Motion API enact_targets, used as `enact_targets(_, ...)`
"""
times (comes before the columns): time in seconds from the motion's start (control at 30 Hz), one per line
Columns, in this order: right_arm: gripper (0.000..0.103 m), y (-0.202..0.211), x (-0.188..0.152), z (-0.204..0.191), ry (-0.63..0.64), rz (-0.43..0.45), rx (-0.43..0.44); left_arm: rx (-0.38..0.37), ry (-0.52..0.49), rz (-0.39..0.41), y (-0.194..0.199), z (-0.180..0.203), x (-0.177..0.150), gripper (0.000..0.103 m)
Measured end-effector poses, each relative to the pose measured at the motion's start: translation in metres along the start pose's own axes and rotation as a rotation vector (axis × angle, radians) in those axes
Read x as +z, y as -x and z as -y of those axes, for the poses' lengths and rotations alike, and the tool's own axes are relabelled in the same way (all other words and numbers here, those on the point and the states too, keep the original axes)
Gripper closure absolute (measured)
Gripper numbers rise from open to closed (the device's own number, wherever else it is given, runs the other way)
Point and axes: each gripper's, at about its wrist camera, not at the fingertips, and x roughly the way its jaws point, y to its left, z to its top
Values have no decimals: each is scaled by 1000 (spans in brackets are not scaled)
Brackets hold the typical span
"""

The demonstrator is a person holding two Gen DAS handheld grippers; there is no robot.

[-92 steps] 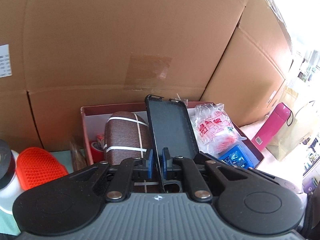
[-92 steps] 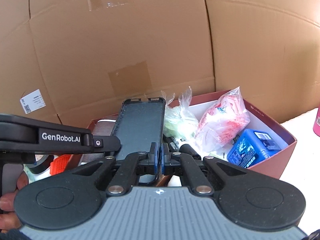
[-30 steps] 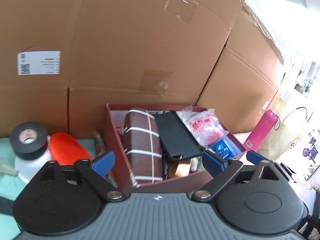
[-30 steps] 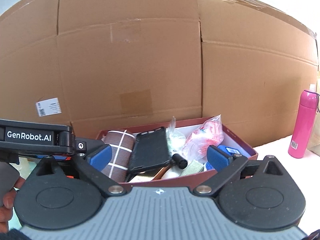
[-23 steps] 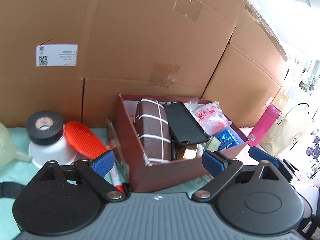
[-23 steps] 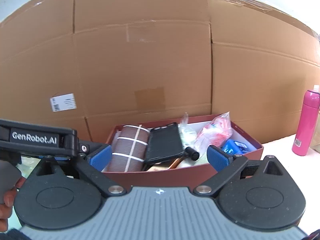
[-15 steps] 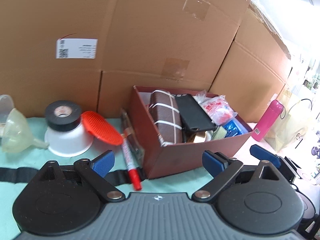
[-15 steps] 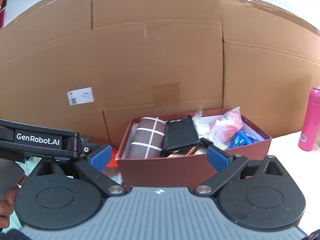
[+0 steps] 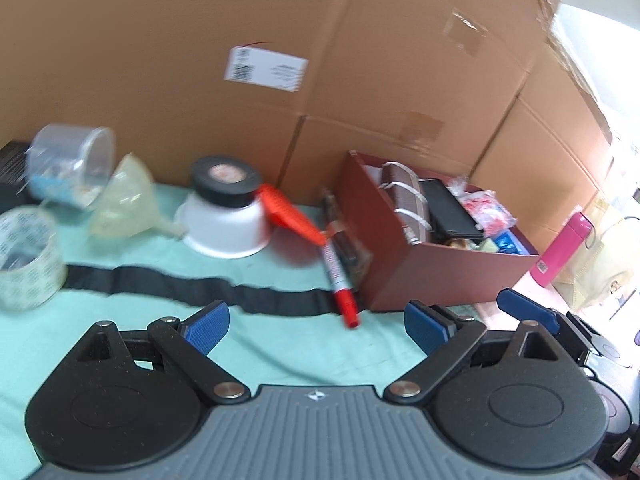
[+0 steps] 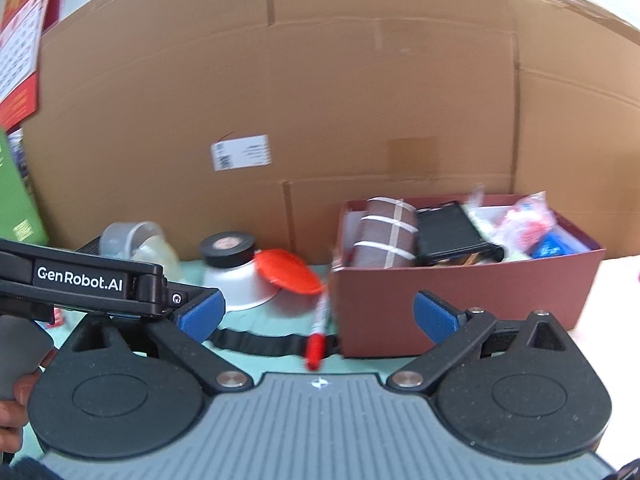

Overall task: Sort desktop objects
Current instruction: 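Withdraw the right tool from the box toward the playing-card box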

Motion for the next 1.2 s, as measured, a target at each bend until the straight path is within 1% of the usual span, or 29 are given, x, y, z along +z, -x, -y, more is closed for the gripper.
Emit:
enact_targets(0.27,4,-17,-11,-49,58,-51,102,72,80,10,22,-50,-17,6)
enact_targets(0.57,4,-44,-17,-110,118,-105,256,188,103,53,50,-104,-27,6)
enact_targets(0.73,5,-59,-18,-139,153,-132,313,238,170,58,57,-136,-26,6)
enact_targets(0.9,5,-74,-18,-161,173,-149,350,265,185,80,65,-157,-22,6)
enact_targets(0.93,6,-77,-18,-165,174,-152,356,267,188,79,66,-162,-21,8)
enact_targets(1.0,9,-83,-17,-173,179,-160,370,276,204,79,67,-171,-19,10)
enact_targets(1.03,16,-85,-17,-176,180,-164,377,284,216,81,68,-176,-19,12)
enact_targets(1.07,19,-88,-18,-180,181,-169,383,292,225,83,69,-181,-18,14)
enact_targets(1.1,19,-91,-18,-184,182,-177,395,299,234,85,70,-186,-17,15)
enact_targets(1.17,24,-95,-19,-192,191,-193,419,308,240,85,71,-195,-15,19)
enact_targets(1.2,25,-98,-19,-196,194,-199,432,313,242,86,72,-200,-14,20)
